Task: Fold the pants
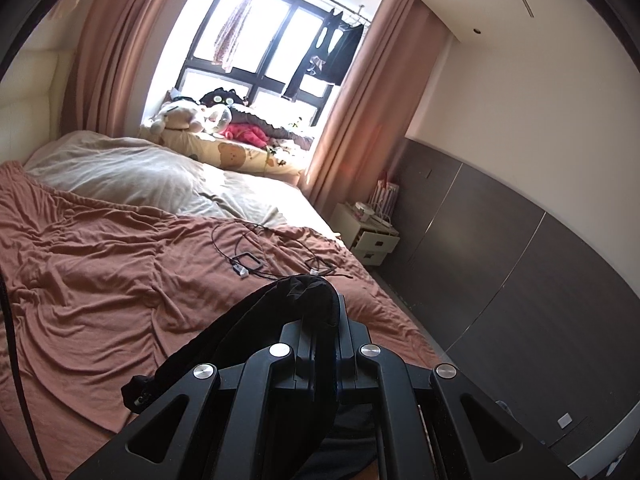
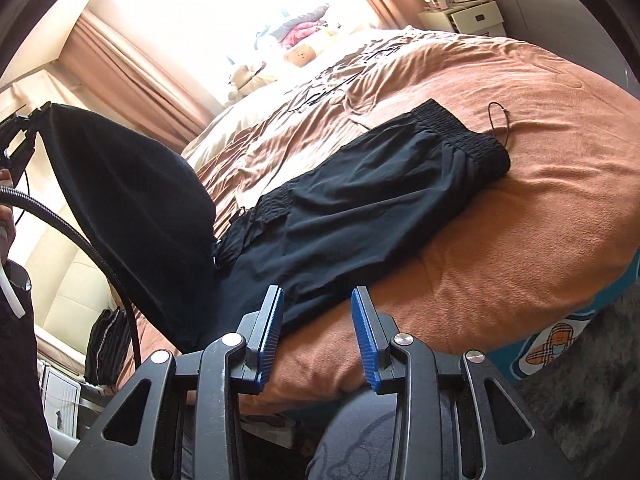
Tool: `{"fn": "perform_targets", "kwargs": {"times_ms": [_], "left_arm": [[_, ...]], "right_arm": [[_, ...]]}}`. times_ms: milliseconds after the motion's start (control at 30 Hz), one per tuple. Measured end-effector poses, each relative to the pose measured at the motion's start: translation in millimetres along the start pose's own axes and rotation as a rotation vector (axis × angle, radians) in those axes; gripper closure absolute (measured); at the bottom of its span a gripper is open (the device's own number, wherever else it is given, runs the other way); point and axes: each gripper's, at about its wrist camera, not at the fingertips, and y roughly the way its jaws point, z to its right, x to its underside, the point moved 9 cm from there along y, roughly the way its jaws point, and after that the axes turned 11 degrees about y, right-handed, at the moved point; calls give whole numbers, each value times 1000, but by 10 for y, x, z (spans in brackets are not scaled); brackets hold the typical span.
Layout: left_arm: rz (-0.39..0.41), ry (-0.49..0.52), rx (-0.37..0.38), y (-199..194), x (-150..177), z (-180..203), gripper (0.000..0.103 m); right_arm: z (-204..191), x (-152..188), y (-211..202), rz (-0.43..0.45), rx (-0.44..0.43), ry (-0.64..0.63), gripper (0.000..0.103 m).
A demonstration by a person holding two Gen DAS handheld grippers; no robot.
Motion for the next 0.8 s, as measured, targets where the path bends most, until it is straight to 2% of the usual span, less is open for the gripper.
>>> {"fn": "perform_targets", "kwargs": {"times_ms": [367, 633, 800], "left_arm": [[-107, 17, 96, 940, 268, 682, 97], [-236, 17, 185, 1683, 810, 1181, 97], [-308, 23, 236, 2011, 1162, 1418, 97]], "right_arm": [[493, -165, -186, 26, 40, 80, 70], [847, -239, -276, 40, 81, 130, 70], [1031, -257, -313, 45, 107, 167, 70]]}}
